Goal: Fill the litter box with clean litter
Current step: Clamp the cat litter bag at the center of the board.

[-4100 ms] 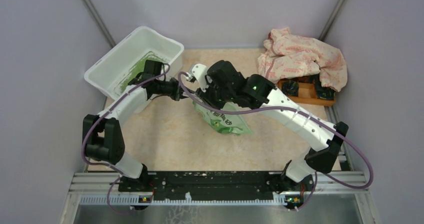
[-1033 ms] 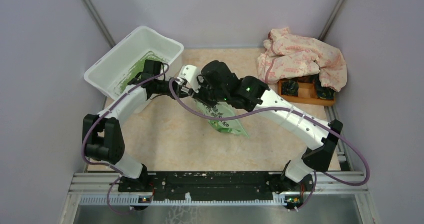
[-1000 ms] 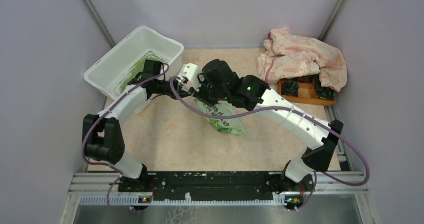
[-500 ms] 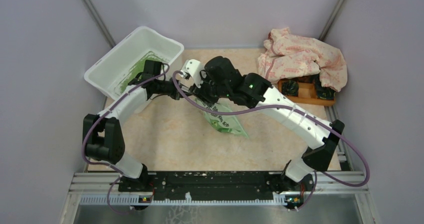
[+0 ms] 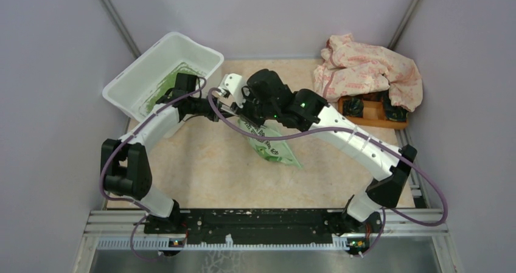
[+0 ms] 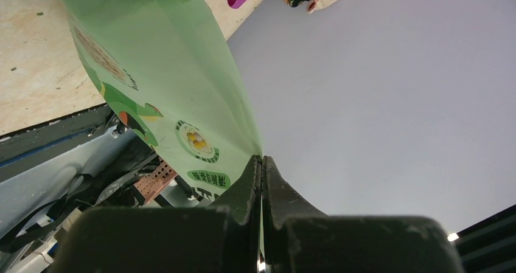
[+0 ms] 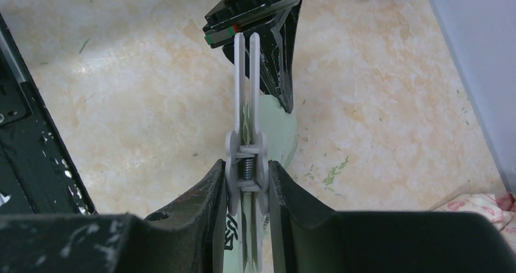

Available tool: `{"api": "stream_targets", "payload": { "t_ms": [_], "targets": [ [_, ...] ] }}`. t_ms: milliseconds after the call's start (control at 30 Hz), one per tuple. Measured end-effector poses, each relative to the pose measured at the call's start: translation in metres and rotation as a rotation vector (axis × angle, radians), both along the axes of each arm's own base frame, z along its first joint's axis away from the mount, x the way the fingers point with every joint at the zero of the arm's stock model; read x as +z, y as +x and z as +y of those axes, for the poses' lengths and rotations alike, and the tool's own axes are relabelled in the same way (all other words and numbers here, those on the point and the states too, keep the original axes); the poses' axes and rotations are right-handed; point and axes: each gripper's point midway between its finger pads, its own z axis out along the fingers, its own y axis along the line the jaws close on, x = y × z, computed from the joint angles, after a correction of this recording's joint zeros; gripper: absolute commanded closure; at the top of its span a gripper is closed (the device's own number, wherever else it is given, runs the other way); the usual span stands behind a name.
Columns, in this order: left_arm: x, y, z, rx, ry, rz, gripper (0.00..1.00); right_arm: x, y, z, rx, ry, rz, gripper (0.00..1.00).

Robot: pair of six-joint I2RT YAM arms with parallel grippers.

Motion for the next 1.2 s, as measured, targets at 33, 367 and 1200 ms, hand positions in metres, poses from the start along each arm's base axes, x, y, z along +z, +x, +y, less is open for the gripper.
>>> {"api": "stream_targets", "payload": {
  "t_ms": [33,367,1200],
  "targets": [
    [0.0,0.0,0.0,0.0,0.0,-0.001,1.0,-0.002,0.001,0.001,0.0,-0.005,0.001,0.94],
    [0.0,0.001,0.0,0.0,-0.001,-0.003,1.0,0.009,0.003,0.008,-0.003,0.007,0.006,1.0],
    [-0.003,0.001,0.0,0.011,-0.007,0.011,1.0,0.002,-0.003,0.004,-0.044,-0.041,0.1,1.0]
  ]
}}
